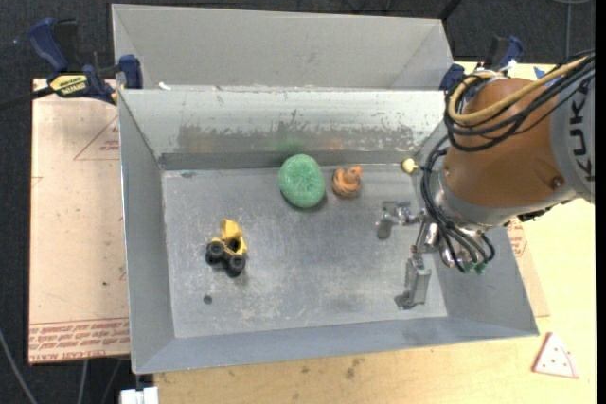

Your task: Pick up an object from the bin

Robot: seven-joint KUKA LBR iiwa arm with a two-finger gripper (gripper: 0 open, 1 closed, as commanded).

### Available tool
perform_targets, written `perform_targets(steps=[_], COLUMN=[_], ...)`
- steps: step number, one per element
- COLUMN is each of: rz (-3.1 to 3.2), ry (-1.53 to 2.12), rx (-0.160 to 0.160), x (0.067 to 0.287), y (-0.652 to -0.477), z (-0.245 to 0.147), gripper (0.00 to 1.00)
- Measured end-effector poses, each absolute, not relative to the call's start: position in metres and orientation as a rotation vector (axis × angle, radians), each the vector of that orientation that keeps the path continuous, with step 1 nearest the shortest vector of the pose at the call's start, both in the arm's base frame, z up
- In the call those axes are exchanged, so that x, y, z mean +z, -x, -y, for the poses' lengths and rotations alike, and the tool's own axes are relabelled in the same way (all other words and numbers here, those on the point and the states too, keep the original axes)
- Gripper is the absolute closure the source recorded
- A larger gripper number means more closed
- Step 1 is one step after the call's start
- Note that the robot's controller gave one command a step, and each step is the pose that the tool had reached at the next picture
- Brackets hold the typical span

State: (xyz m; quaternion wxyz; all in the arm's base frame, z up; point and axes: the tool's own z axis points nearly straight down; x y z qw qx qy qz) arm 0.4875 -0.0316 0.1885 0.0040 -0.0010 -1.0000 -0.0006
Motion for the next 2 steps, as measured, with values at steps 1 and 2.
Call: perform_targets(steps=[1, 2], rz=[3.142, 3.138], ry=[0.001, -0.019], rx=[-0.001, -0.002], x=[0.193, 0.241], y=[-0.489, -0.501], z=[0.032, 0.039], gripper=[0.00, 0.00])
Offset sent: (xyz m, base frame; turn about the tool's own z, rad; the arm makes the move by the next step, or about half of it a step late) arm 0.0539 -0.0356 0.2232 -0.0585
